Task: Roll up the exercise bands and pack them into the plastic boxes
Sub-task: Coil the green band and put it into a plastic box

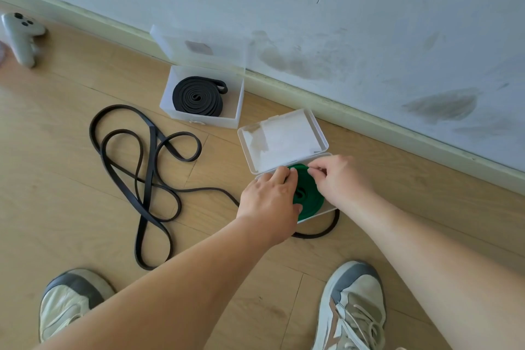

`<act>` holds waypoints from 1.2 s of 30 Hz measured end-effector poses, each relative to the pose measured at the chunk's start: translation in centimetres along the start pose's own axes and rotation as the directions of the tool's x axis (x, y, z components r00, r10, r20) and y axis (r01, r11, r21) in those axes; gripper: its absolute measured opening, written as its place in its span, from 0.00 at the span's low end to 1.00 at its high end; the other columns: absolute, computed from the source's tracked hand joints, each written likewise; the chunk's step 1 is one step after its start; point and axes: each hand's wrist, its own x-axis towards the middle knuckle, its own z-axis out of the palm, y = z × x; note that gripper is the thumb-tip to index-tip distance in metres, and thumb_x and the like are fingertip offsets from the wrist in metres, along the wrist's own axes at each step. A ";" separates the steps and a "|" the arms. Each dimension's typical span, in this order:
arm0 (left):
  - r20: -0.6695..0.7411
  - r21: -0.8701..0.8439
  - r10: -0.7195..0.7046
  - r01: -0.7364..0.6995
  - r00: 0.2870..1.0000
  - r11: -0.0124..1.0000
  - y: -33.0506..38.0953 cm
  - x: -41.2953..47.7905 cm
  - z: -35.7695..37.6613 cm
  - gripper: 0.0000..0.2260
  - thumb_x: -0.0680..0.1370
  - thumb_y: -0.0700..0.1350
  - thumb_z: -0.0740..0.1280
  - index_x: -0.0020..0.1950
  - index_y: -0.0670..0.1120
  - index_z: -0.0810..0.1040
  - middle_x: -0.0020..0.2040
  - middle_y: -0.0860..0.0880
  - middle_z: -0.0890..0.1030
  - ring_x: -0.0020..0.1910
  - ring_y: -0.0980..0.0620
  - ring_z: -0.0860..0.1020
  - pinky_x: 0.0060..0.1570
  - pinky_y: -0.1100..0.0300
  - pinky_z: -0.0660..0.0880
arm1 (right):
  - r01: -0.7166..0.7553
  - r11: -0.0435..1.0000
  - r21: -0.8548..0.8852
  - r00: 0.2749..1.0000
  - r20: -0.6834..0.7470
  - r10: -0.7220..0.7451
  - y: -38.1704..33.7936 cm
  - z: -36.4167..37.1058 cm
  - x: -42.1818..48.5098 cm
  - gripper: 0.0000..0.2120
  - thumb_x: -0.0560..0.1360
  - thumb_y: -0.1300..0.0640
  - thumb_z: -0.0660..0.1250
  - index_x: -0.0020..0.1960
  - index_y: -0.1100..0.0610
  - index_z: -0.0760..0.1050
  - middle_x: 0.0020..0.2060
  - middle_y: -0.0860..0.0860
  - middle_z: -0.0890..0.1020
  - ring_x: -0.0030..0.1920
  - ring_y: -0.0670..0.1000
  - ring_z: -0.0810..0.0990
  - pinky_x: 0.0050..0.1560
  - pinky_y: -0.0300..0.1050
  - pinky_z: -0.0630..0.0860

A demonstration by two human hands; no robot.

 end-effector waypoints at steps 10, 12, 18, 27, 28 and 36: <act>0.010 0.021 0.017 -0.017 1.000 1.000 -0.3 0.6 -0.4 0.18 0.82 0.46 0.61 0.73 0.50 0.69 0.73 0.54 0.71 0.66 0.48 0.74 0.50 0.54 0.75 | 0.088 0.995 -0.045 0.982 -0.165 -0.095 0.4 1.8 -0.1 0.04 0.79 0.58 0.69 0.45 0.56 0.79 0.44 0.52 0.81 0.42 0.59 0.80 0.37 0.53 0.79; -0.039 -0.005 0.075 -0.076 0.996 0.997 -1.0 -0.2 -0.2 0.19 0.83 0.45 0.61 0.74 0.49 0.69 0.78 0.52 0.68 0.72 0.48 0.70 0.59 0.52 0.77 | 0.139 0.988 -0.062 0.972 -0.185 -0.148 0.7 2.0 -1.4 0.06 0.77 0.59 0.72 0.53 0.58 0.83 0.57 0.54 0.80 0.47 0.60 0.82 0.40 0.54 0.80; -0.238 0.035 0.285 -0.285 0.929 0.958 -2.6 -1.3 1.5 0.22 0.70 0.42 0.79 0.64 0.46 0.82 0.67 0.48 0.81 0.66 0.47 0.80 0.53 0.53 0.83 | 0.190 0.904 -0.384 0.977 -0.016 -0.213 0.9 -0.3 -2.7 0.37 0.66 0.40 0.80 0.70 0.54 0.77 0.64 0.52 0.77 0.67 0.57 0.71 0.55 0.52 0.76; -0.059 0.016 0.159 -0.158 0.986 0.987 -2.2 0.4 1.3 0.25 0.81 0.46 0.69 0.77 0.50 0.69 0.81 0.54 0.64 0.79 0.53 0.62 0.63 0.50 0.78 | 0.267 0.831 -0.489 0.964 0.146 -0.224 0.7 0.8 -2.1 0.41 0.75 0.39 0.71 0.81 0.54 0.59 0.69 0.51 0.71 0.73 0.55 0.64 0.69 0.49 0.64; -0.045 0.012 0.151 -0.151 0.987 0.988 -2.2 0.6 1.2 0.25 0.81 0.46 0.69 0.78 0.50 0.69 0.81 0.54 0.64 0.79 0.53 0.62 0.64 0.50 0.78 | 0.265 0.832 -0.487 0.964 0.163 -0.211 0.7 0.8 -1.9 0.42 0.76 0.38 0.70 0.81 0.54 0.57 0.70 0.51 0.69 0.74 0.55 0.63 0.70 0.49 0.64; 0.055 0.113 0.142 -0.147 0.988 0.983 -1.9 1.1 1.1 0.24 0.83 0.47 0.66 0.79 0.48 0.65 0.83 0.53 0.58 0.81 0.54 0.58 0.63 0.51 0.78 | 0.267 0.841 -0.470 0.946 0.296 -0.135 -0.2 0.3 -0.6 0.44 0.77 0.40 0.70 0.82 0.56 0.53 0.72 0.54 0.63 0.76 0.56 0.61 0.70 0.52 0.68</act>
